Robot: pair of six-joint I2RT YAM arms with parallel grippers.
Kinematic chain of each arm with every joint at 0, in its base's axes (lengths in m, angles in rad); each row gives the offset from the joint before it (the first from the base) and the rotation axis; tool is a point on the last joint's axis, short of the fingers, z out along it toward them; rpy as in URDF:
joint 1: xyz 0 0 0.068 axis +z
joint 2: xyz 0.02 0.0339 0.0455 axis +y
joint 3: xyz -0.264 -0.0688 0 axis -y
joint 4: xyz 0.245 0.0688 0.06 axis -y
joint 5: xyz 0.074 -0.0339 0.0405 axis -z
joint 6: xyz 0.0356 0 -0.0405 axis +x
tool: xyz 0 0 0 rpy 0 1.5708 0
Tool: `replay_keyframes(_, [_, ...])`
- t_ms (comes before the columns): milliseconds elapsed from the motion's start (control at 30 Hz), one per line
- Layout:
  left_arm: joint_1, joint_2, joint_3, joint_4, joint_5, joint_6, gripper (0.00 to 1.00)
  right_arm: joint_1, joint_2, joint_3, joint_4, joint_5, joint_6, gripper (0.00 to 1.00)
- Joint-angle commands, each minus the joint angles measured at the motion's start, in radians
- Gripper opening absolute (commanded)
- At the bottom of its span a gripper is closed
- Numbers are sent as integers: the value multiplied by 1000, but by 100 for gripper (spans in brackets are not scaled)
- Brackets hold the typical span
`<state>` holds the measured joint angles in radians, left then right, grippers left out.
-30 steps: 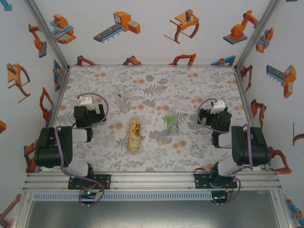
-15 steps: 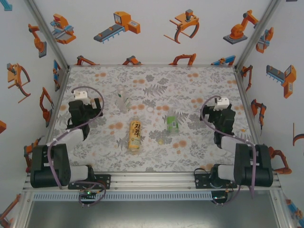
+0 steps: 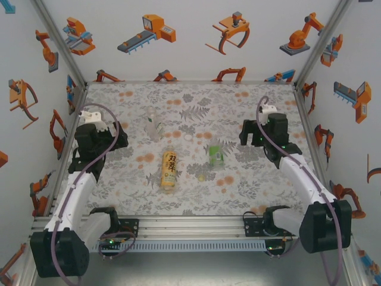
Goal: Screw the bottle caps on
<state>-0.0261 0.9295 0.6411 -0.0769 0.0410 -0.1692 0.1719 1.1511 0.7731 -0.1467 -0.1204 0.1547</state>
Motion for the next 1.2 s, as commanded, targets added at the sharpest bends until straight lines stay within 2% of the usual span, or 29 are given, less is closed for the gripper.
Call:
replay_keyframes(0, [-7,-26,70,-181,46,-45,97,102,36,89,-241,71,116,81])
replay_keyframes(200, [-36,-31,92,-222,24,-46,97,241,183,251,-410,125,263,75])
replay_keyframes(333, [-47,-34,78,-197,11,-69,97,279,307,367,-514,150,331,70])
replay_keyframes(467, [-60,-35,69,-185,0,-94,97,306,410,472,-586,145,340,69])
replay_keyframes(833, [-106,-76,79,-230,-48,-86,97,359,619,644,-628,101,359,69])
replay_keyframes(1167, [-142,-93,120,-312,-59,19,97,378,767,705,-622,98,370,69])
